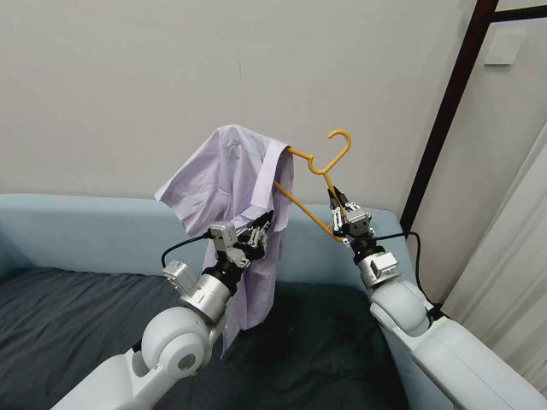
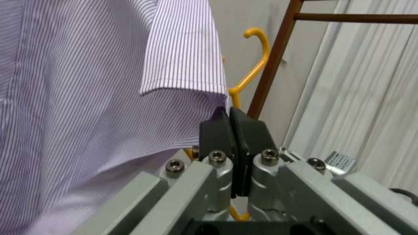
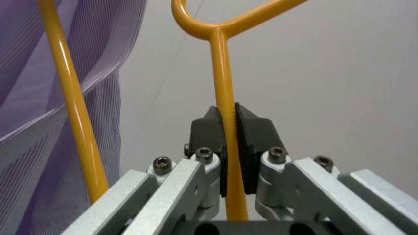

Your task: Pick up the clothes from the sofa and hang them on the clothes hanger.

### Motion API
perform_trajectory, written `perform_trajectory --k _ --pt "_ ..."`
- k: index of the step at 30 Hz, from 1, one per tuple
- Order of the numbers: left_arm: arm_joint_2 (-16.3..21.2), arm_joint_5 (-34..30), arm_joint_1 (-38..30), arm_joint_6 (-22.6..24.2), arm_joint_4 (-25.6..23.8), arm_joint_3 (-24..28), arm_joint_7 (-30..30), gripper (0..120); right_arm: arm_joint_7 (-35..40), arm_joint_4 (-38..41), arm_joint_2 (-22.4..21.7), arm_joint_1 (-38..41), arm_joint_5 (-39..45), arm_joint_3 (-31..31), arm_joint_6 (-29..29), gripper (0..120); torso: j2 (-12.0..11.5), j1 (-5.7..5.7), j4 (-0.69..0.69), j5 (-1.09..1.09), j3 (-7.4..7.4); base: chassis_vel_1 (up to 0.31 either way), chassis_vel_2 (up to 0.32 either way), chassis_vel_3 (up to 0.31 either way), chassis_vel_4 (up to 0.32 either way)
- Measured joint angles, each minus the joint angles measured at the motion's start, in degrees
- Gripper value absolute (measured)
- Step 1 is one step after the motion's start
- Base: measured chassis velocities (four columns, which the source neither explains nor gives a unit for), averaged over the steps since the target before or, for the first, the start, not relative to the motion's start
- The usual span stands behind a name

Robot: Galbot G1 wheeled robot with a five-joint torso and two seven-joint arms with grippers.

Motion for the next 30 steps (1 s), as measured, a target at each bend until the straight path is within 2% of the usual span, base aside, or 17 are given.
perform_trajectory --k 6,9,12,16,17,21,22,25,26,27,30 --pt "0.15 2.19 1.62 -0.16 1.31 -0.36 -0.43 0 0.26 0.18 0.41 -0.45 0.30 0.37 0.22 5 0.00 0.00 0.02 -0.01 0.00 0.000 0.000 0.000 0.000" --pt "0.02 3.69 1.92 -0.20 1.99 -0.53 -2.49 2 -0.68 1.03 0.20 -0.45 2.01 0.89 0.23 5 0.00 0.00 0.01 -0.02 0.00 0.000 0.000 0.000 0.000" --pt "0.23 4.98 2.28 -0.50 2.49 -1.04 -3.26 11 -2.05 1.68 -0.20 -0.65 3.61 1.12 0.30 5 0.00 0.00 0.00 -0.02 0.00 0.000 0.000 0.000 0.000" --pt "3.17 5.98 4.74 -1.63 1.11 -3.26 -3.50 31 -3.21 1.91 -0.55 -1.18 4.99 1.81 0.87 5 0.00 0.00 -0.01 -0.02 0.00 0.000 0.000 0.000 0.000" --pt "3.17 5.98 4.74 -1.63 1.11 -3.26 -3.50 31 -3.21 1.91 -0.55 -1.18 4.99 1.81 0.87 5 0.00 0.00 -0.01 -0.02 0.00 0.000 0.000 0.000 0.000" --pt "8.49 6.62 10.03 -2.94 -1.68 -7.53 -2.87 47 -4.23 -0.35 0.24 -1.17 5.17 3.31 2.48 5 0.00 -0.01 0.02 -0.02 0.00 0.000 0.000 0.000 0.000" --pt "8.49 6.62 10.03 -2.94 -1.68 -7.53 -2.87 47 -4.23 -0.35 0.24 -1.17 5.17 3.31 2.48 5 0.00 -0.01 0.02 -0.02 0.00 0.000 0.000 0.000 0.000" --pt "13.31 8.72 13.30 -4.18 -2.96 -9.81 -3.03 61 -4.95 -2.03 0.62 -1.47 3.96 4.24 3.54 5 0.00 -0.01 0.04 -0.03 0.00 0.000 0.000 0.000 0.000" --pt "14.90 9.04 13.49 -4.60 -3.46 -10.73 -3.17 66 -5.33 -2.75 0.73 -1.65 2.85 4.53 4.04 5 0.00 -0.01 0.02 -0.03 0.00 0.000 0.000 0.000 0.000" --pt "14.90 9.04 13.49 -4.60 -3.46 -10.73 -3.17 66 -5.33 -2.75 0.73 -1.65 2.85 4.53 4.04 5 0.00 -0.01 0.02 -0.03 0.00 0.000 0.000 0.000 0.000" --pt "18.51 7.76 10.98 -5.32 -4.28 -12.71 -2.59 79 -6.71 -4.56 1.15 -2.04 -1.88 4.88 5.88 5 0.00 -0.01 0.00 -0.01 -0.01 0.000 0.000 0.000 0.000"
